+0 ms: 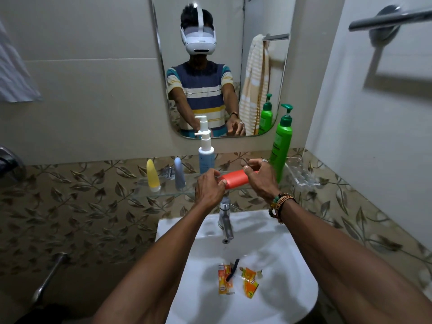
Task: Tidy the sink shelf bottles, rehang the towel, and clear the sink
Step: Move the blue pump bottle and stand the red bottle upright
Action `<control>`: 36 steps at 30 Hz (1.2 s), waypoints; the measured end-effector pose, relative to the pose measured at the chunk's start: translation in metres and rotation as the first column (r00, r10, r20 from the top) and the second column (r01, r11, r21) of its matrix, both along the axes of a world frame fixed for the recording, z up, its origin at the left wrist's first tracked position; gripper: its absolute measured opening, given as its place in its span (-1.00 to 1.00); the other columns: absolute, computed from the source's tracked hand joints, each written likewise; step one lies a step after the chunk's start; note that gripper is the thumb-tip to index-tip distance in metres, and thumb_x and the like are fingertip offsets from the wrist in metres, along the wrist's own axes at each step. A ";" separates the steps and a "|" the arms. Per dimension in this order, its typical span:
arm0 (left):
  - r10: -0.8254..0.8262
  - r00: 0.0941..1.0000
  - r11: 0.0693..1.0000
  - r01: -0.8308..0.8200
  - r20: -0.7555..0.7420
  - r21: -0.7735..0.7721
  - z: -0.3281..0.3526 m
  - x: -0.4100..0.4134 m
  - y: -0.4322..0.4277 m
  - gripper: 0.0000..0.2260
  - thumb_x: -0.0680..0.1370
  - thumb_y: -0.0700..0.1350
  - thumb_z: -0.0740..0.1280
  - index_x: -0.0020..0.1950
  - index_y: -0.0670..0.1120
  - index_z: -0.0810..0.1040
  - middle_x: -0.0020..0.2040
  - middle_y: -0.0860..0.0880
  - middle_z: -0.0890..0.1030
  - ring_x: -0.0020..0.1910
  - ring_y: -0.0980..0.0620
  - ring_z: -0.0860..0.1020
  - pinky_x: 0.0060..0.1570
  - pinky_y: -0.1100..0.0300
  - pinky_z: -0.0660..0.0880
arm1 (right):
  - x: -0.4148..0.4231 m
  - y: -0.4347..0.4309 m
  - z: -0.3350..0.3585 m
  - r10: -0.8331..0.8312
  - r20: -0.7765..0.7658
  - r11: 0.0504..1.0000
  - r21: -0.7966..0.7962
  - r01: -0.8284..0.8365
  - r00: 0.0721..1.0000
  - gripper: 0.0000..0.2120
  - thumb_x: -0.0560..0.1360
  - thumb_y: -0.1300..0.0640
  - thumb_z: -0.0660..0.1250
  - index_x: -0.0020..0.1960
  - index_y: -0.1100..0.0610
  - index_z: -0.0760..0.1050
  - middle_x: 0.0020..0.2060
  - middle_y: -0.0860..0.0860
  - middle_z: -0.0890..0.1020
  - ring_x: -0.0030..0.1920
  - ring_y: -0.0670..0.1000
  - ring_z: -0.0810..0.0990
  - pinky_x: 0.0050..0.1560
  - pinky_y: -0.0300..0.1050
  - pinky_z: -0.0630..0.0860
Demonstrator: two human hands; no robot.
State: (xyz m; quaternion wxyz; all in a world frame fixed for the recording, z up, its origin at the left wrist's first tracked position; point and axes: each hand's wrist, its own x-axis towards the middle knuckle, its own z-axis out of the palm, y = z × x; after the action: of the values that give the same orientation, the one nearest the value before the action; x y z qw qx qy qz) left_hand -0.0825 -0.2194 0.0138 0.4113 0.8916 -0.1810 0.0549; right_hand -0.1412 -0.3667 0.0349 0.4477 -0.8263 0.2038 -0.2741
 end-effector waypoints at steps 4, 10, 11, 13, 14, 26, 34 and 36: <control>-0.009 0.999 1.000 0.009 0.034 0.012 0.001 -0.005 -0.012 -0.71 0.51 -0.10 0.40 0.21 -0.10 0.53 0.16 -0.11 0.58 0.14 -0.07 0.52 0.03 0.11 0.49 | -0.008 -0.008 0.001 -0.017 -0.027 1.000 -0.018 0.016 0.999 -0.66 0.55 0.12 0.34 0.29 0.20 0.51 0.10 0.11 0.60 0.05 0.09 0.57 0.11 0.09 0.58; 0.022 0.999 0.999 -0.023 0.032 0.023 -0.003 -0.008 -0.026 -0.70 0.51 -0.09 0.40 0.23 -0.08 0.49 0.17 -0.10 0.48 0.15 -0.08 0.46 0.04 0.14 0.41 | -0.009 -0.015 -0.002 0.006 -0.111 0.997 -0.070 -0.013 0.994 -0.64 0.58 0.17 0.28 0.36 0.21 0.45 0.17 0.16 0.58 0.07 0.19 0.61 0.08 0.14 0.60; 0.032 0.999 0.999 -0.032 0.028 0.023 -0.003 -0.009 -0.028 -0.69 0.51 -0.09 0.40 0.23 -0.07 0.48 0.18 -0.10 0.45 0.17 -0.09 0.45 0.07 0.11 0.43 | -0.008 -0.015 -0.002 0.007 -0.122 0.996 -0.083 -0.017 0.993 -0.64 0.57 0.18 0.28 0.36 0.20 0.46 0.19 0.16 0.58 0.09 0.18 0.61 0.11 0.13 0.59; 0.050 0.998 0.998 -0.050 0.025 0.032 -0.004 -0.010 -0.031 -0.67 0.51 -0.09 0.40 0.25 -0.06 0.46 0.21 -0.10 0.42 0.20 -0.10 0.42 0.07 0.08 0.43 | -0.004 -0.017 -0.004 0.006 -0.145 0.992 -0.124 -0.024 0.989 -0.63 0.56 0.21 0.27 0.36 0.19 0.47 0.20 0.15 0.60 0.12 0.11 0.58 0.11 0.00 0.57; 0.058 0.998 0.998 -0.059 0.023 0.036 -0.005 -0.011 -0.032 -0.66 0.51 -0.09 0.41 0.26 -0.05 0.45 0.21 -0.10 0.41 0.20 -0.10 0.41 0.07 0.08 0.43 | -0.002 -0.018 -0.006 0.013 -0.155 0.988 -0.147 -0.036 0.988 -0.63 0.56 0.22 0.26 0.36 0.18 0.47 0.21 0.15 0.60 0.08 0.07 0.57 0.01 -0.10 0.56; 0.164 0.984 0.986 -0.161 -0.066 0.054 -0.010 -0.010 -0.027 -0.65 0.53 -0.07 0.39 0.27 -0.12 0.41 0.21 -0.14 0.44 0.17 -0.13 0.47 0.01 0.11 0.39 | 0.024 -0.011 -0.017 0.122 -0.380 0.886 -0.375 -0.273 0.917 -0.55 0.57 0.26 0.17 0.45 0.17 0.40 0.36 0.18 0.47 0.38 0.18 0.40 0.37 0.10 0.37; 0.170 0.969 0.981 -0.151 -0.177 0.120 -0.014 -0.002 -0.022 -0.47 0.40 -0.03 0.54 0.27 -0.12 0.42 0.13 -0.13 0.54 0.13 -0.14 0.53 0.03 0.05 0.49 | 0.029 -0.013 -0.026 0.143 -0.501 0.780 -0.474 -0.409 0.853 -0.49 0.53 0.30 0.23 0.47 0.13 0.33 0.39 0.14 0.40 0.43 0.19 0.30 0.42 0.20 0.28; 0.174 0.966 0.981 -0.153 -0.192 0.119 -0.016 -0.001 -0.023 -0.52 0.40 -0.07 0.54 0.24 -0.14 0.47 0.12 -0.14 0.57 0.14 -0.15 0.55 0.09 0.02 0.54 | 0.030 -0.014 -0.026 0.127 -0.505 0.776 -0.486 -0.403 0.854 -0.46 0.52 0.29 0.24 0.49 0.09 0.31 0.43 0.13 0.37 0.46 0.16 0.26 0.43 0.21 0.24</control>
State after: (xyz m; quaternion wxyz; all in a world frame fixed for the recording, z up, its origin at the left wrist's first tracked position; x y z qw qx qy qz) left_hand -0.0835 -0.2423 -0.0019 0.3749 0.9246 -0.0668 -0.0112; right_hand -0.1109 -0.3807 0.0085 0.1530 -0.9827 0.0863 -0.0584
